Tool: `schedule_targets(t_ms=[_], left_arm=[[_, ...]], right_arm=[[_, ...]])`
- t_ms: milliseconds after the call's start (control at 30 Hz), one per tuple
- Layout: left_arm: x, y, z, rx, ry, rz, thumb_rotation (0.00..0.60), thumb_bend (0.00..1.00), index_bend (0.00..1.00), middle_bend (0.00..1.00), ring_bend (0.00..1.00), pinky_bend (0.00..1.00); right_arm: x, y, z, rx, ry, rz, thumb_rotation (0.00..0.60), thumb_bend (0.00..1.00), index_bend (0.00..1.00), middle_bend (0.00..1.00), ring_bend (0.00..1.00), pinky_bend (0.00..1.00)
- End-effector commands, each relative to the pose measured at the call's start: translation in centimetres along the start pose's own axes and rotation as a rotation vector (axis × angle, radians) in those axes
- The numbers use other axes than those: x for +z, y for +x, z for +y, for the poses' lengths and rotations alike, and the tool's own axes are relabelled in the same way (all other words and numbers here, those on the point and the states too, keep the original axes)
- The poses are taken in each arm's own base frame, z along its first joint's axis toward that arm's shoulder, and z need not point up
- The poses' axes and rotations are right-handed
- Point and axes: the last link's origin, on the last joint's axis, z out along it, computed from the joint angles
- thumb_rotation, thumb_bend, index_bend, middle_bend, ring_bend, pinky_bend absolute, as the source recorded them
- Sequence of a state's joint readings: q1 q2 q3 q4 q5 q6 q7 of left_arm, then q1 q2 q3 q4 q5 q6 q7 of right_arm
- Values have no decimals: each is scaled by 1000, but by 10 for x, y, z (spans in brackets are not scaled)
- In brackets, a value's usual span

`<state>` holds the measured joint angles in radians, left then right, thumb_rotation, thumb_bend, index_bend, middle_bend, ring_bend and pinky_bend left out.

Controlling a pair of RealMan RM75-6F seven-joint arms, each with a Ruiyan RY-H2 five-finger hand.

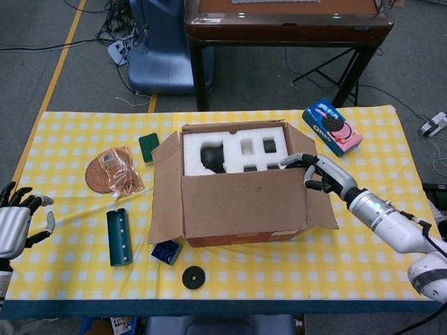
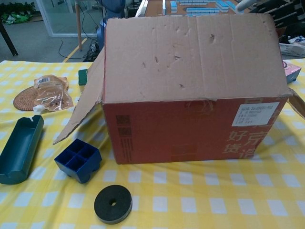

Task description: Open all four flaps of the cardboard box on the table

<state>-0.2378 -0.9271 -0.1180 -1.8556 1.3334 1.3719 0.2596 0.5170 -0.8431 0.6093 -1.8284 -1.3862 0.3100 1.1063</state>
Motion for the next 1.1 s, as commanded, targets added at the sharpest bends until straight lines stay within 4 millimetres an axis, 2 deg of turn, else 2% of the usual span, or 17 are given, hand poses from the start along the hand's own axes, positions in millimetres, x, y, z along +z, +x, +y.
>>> schedule_targets(t_ms=[33,300,567,800,1100], left_arm=[[0,1,2,2,-4,2,224,561,460,392,176,0],[2,2,6,3,-13,1,224,561,465,392,176,0],[1,3,10,1,-23,3,224,561,466,392,176,0],[1,5,11,2,-28,7,224,560,466,392,176,0],[0,5,11,-1,-25,9,224,561,466,392,176,0]], right_arm=[[-16,0,-2,91,68,-15,600,1000,285,335,299,186],[-50,16,7,203,165,-211,600,1000,285,325,299,213],[-68,31,18,199,135,-318,600,1000,285,340,301,274],[-77,35,23,192,115,-328,600,1000,285,361,332,324],[-73,32,24,173,104,-337,600,1000,285,438,414,337]])
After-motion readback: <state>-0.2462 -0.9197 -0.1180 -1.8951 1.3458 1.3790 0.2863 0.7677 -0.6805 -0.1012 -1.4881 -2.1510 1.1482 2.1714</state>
